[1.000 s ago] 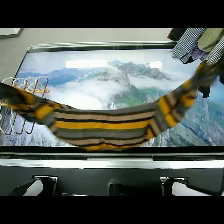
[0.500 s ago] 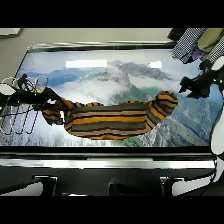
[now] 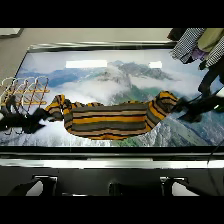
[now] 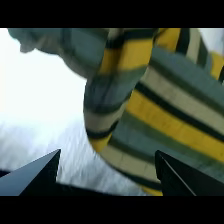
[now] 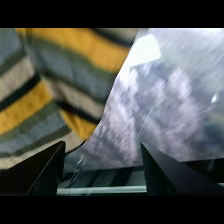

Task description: Fold the clothes and pants, and hang the long-sleeved shirts on hangers.

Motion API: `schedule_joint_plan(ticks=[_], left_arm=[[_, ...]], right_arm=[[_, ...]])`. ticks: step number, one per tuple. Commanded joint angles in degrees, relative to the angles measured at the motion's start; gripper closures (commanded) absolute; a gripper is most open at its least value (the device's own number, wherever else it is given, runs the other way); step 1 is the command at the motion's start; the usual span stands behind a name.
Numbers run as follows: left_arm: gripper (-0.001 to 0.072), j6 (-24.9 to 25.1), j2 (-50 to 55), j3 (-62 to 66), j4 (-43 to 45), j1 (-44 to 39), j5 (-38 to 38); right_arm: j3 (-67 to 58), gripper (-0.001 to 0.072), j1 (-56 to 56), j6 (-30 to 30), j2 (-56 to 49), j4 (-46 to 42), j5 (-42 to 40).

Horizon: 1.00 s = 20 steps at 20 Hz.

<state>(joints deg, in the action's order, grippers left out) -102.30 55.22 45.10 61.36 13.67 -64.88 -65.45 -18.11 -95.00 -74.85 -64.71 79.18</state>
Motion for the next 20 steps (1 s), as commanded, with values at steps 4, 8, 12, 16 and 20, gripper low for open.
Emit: schedule_joint_plan(ticks=[4, 8, 12, 16, 20], left_arm=[[0.0043, -5.3, -8.4, -16.0, -4.7, -6.2, 5.2], [0.0043, -5.8, -6.5, -16.0, -6.1, -12.5, 11.5], [0.0043, -10.1, -2.4, -16.0, -6.2, -17.9, 17.4], [0.0044, -10.3, 3.8, -16.0, -11.1, -23.8, 23.8], [0.0052, -10.3, 9.0, -15.8, -14.8, -28.0, 29.5]], right_arm=[[27.5, 0.0152, 17.5, -6.3, 7.2, 9.4, -19.0], [28.1, 0.0154, 23.9, -6.8, 3.7, 15.6, -27.8], [28.1, 0.0323, 24.1, -6.8, 1.0, 19.1, -32.9], [28.0, 0.0683, 24.1, -7.0, 3.0, 18.5, -32.9], [28.0, 0.0683, 24.1, -11.8, 6.9, 14.9, -30.5]])
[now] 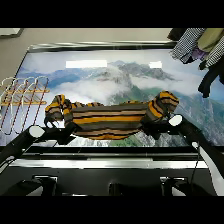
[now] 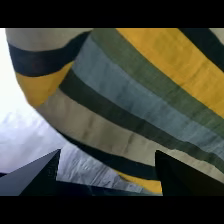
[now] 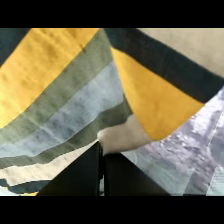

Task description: Fold the clothes and pants, and hang the long-sleeved shirts on hangers.

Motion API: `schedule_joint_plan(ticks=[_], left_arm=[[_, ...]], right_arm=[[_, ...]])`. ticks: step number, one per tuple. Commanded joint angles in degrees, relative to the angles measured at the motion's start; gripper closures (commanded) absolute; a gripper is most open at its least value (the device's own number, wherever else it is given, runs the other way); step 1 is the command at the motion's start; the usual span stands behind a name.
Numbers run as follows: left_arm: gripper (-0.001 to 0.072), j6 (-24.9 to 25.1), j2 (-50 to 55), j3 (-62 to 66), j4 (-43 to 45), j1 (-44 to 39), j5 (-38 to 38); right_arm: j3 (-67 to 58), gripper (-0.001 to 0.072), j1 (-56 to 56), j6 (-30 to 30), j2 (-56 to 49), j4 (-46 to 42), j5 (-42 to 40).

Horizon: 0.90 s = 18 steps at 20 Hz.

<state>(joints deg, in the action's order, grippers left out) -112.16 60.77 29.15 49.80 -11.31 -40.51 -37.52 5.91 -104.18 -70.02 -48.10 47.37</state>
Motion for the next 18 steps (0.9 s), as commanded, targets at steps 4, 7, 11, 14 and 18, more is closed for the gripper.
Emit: schedule_joint_plan(ticks=[4, 7, 11, 14, 18], left_arm=[[0.058, -0.3, 5.7, 0.1, -4.6, -4.9, 7.8], [0.068, 2.0, 3.7, 1.7, -4.6, -4.7, 2.7], [0.0681, 0.6, -6.2, 2.1, 5.7, -6.4, -16.4], [0.0682, -5.1, -17.5, 2.7, 8.8, -9.6, -27.4], [0.0682, -11.1, -20.9, 8.9, 8.8, -10.4, -29.8]], right_arm=[[0.0, 0.0683, 0.1, -2.6, 4.1, -1.7, 6.1], [0.0, 0.0684, 0.1, -2.6, 8.0, -3.9, 11.3], [0.0, 0.0685, 0.1, -3.6, 18.2, -10.8, 28.4], [0.0, 0.0685, 0.1, -12.1, 29.8, -11.6, 42.0], [-0.6, 0.0684, -0.2, -24.3, 35.0, -11.0, 41.1]])
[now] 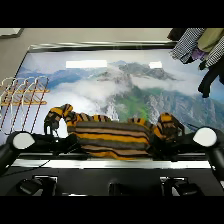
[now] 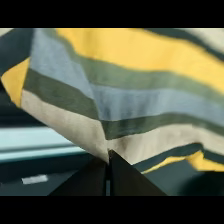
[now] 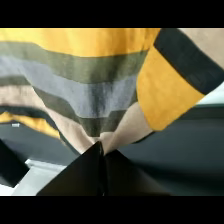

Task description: Fold the clothes and pants, and hang the long-sleeved shirts on hangers.

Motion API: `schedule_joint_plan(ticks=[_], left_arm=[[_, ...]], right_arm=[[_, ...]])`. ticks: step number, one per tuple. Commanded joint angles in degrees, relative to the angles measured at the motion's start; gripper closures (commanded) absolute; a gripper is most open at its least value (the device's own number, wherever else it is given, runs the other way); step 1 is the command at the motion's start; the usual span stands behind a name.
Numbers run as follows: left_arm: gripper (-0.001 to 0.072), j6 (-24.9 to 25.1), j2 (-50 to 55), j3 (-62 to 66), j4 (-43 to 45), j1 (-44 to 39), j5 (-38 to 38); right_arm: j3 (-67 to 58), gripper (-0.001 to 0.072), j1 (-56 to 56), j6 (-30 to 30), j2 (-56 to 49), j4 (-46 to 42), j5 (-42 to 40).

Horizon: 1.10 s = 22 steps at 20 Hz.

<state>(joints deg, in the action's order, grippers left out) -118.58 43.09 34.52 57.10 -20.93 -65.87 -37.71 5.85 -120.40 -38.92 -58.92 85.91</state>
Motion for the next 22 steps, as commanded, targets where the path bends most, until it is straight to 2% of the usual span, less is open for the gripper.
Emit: schedule_joint_plan(ticks=[1, 4, 6, 9, 11, 16, 17, 18, 19, 20, 21, 22], left_arm=[[0.0683, -5.0, -1.7, 5.1, 1.4, -0.3, -2.4], [0.0683, -3.8, 8.0, 10.0, 0.4, 1.9, -0.5], [0.0682, 0.4, 16.8, 13.8, -2.9, 3.6, 0.4], [0.0682, 4.7, 29.7, 21.9, -5.8, 6.1, 1.0], [0.0682, 5.8, 37.2, 28.3, -5.9, 7.2, 1.0], [0.068, 7.5, 49.5, 38.1, -5.9, 7.6, 1.4], [0.0674, 8.6, 50.3, 38.7, -5.9, 7.6, 1.4], [0.0602, 9.3, 50.3, 38.7, -5.7, 7.8, 1.7], [0.0409, 9.6, 49.9, 38.7, -5.5, 8.2, 1.6], [0.0225, 12.1, 48.9, 38.7, -5.5, 8.8, 1.1], [0.0178, 14.3, 47.3, 38.7, -4.5, 9.4, 0.2], [0.0178, 14.7, 45.4, 38.7, -1.8, 9.8, -0.8]], right_arm=[[-0.6, 0.0684, -0.1, -8.2, 2.1, 0.3, -0.7], [-2.1, 0.0683, -0.1, -7.7, -7.4, 0.7, -10.4], [-4.6, 0.0683, -0.1, -5.8, -15.4, 2.4, -16.1], [-10.9, 0.0683, -0.1, -3.2, -26.5, 2.1, -20.0], [-14.6, 0.0683, -0.1, -3.3, -32.1, 1.6, -24.0], [-18.2, 0.0682, -0.1, -1.6, -39.6, 0.6, -30.9], [-18.2, 0.0609, -0.1, 0.7, -39.7, 0.5, -30.3], [-18.2, 0.0484, -0.1, 3.7, -39.3, 0.5, -29.1], [-18.3, 0.039, -0.1, 6.3, -37.9, -0.3, -27.4], [-18.6, 0.0346, -0.1, 9.4, -35.4, -1.7, -25.4], [-18.9, 0.0333, 0.1, 11.0, -32.1, -3.9, -24.2], [-18.9, 0.0323, 0.4, 11.5, -28.1, -6.1, -23.4]])
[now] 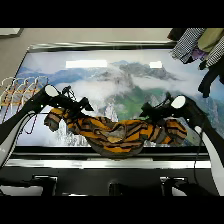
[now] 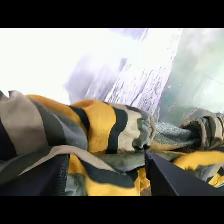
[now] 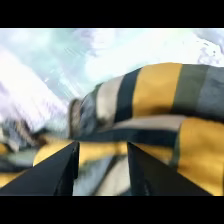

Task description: Fold the clothes and pants, and hang the long-sleeved shirts on hangers.

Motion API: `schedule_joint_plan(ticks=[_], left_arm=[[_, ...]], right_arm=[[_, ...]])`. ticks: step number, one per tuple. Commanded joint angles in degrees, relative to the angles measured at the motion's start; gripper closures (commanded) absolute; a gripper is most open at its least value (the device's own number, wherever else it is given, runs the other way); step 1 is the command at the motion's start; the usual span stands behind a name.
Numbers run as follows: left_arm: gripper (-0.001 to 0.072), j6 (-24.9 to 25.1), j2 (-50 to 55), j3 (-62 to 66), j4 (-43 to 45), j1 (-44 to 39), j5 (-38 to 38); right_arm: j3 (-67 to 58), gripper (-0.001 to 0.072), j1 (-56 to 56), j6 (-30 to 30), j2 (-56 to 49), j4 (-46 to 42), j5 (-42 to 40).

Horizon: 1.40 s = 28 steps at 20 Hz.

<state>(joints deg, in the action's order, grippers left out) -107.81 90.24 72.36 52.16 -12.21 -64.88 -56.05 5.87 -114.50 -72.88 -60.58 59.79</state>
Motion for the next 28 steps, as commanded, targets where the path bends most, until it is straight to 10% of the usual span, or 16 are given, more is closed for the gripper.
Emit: schedule_joint_plan(ticks=[1, 8, 20, 24, 28], left_arm=[[0.0177, 3.9, -4.1, 0.8, 8.1, 1.0, -2.8], [0.0177, 3.7, -19.0, -9.2, 27.4, -6.1, 0.0], [0.0162, 3.3, -24.5, -19.6, 26.7, -9.5, 8.1], [0.0162, 3.3, -24.2, -19.6, 23.9, -13.1, 9.8], [0.0163, 3.5, -22.8, -19.6, 23.8, -18.8, 13.1]], right_arm=[[-0.6, 0.031, 1.1, 6.1, 9.4, -5.8, 3.3], [-0.6, 0.0202, 28.3, -8.7, 11.8, -27.9, 1.7], [-0.6, 0.0199, 30.8, -10.3, -1.0, -29.7, -7.4], [-0.6, 0.0682, 30.8, -10.3, -2.0, -30.5, -5.8], [-0.8, 0.0685, 30.8, -12.9, 2.3, -31.5, -0.4]])
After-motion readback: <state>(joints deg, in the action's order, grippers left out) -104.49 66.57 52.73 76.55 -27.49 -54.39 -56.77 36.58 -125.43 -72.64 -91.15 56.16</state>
